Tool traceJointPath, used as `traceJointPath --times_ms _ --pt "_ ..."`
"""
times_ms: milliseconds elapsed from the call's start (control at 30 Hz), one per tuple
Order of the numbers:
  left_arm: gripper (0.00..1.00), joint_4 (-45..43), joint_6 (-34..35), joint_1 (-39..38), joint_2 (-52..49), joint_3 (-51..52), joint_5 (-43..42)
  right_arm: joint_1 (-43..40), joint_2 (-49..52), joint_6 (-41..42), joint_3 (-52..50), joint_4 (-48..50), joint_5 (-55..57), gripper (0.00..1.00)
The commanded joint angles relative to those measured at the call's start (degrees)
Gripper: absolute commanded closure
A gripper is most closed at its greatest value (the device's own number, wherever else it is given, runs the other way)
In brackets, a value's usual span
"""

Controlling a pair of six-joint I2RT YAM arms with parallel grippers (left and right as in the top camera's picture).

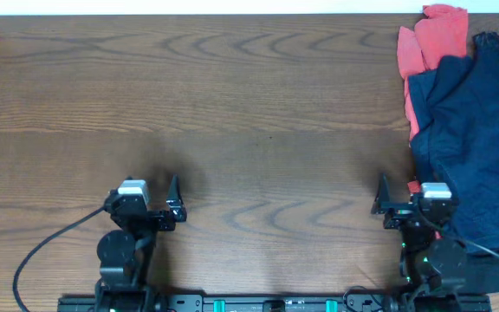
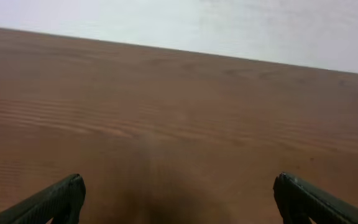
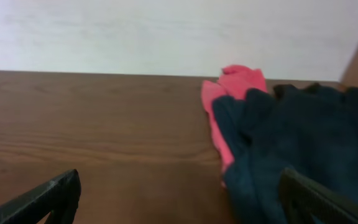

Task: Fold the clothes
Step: 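Reach the right gripper into the clothes pile and grasp the navy shorts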

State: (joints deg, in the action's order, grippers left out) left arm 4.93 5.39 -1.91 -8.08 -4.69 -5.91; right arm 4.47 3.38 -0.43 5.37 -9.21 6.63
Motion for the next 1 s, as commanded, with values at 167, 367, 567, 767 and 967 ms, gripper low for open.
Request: traceJointPath --times_ms 167,367,567,767,967 --pt "0.02 6.58 1.38 0.35 -16.41 -17.05 -1.11 -0.46 17.92 0.98 13.53 -2.99 6.10 0.01" --pt "0.02 16.68 1.38 0.35 -28.35 -27.85 -1.16 -2.14 38.45 1.01 25.77 -9.73 5.90 0.01" --pt "0.02 26.34 1.38 0.35 -36.04 -35.21 -1.18 -8.83 61.13 0.31 41.24 -19.74 2.86 0.01" --pt "0.02 27.17 1.38 0.35 -37.24 -36.15 -5.09 -11.54 75.73 -0.13 50.97 -19.93 3.19 0.01" --pt "0.02 27.19 1.38 0.35 -37.22 -36.15 -5.25 -13.09 83.95 -2.62 50.99 -16.98 6.69 0.07"
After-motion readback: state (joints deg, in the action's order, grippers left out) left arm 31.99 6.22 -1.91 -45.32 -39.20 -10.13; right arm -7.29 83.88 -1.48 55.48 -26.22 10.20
